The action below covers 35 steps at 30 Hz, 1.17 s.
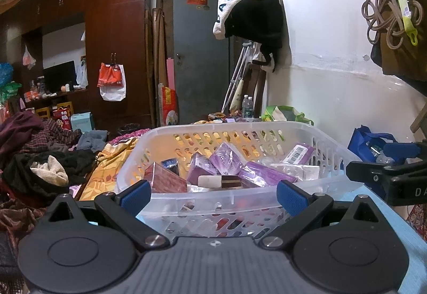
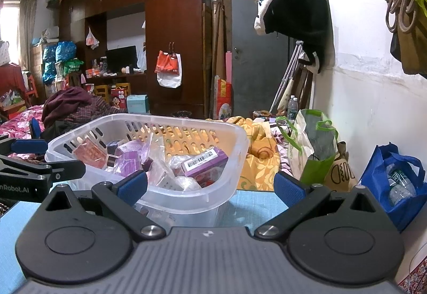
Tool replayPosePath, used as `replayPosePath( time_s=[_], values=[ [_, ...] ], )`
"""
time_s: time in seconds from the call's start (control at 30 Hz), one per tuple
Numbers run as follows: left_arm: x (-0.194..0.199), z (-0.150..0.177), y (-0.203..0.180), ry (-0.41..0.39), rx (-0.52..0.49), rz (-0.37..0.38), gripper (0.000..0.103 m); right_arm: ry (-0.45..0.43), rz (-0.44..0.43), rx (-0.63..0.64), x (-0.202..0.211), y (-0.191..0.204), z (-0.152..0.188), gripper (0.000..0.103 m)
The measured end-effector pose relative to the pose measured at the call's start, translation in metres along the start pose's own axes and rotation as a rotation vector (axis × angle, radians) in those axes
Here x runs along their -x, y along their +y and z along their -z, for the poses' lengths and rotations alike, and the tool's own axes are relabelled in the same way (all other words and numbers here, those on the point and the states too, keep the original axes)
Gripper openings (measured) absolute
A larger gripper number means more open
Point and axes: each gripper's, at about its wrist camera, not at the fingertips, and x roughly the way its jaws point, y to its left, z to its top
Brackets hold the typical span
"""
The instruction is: Organize objects
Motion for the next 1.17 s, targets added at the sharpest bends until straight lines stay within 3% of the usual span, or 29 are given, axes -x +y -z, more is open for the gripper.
replayPosePath(
  time_s=[1.17],
  values=[
    [-0.0004, 0.0028, -0.0023, -0.006, -0.002, 0.001, 0.101, 0.002, -0.002, 0.014, -0.001, 0.0043, 0.0032, 0.103]
  ],
)
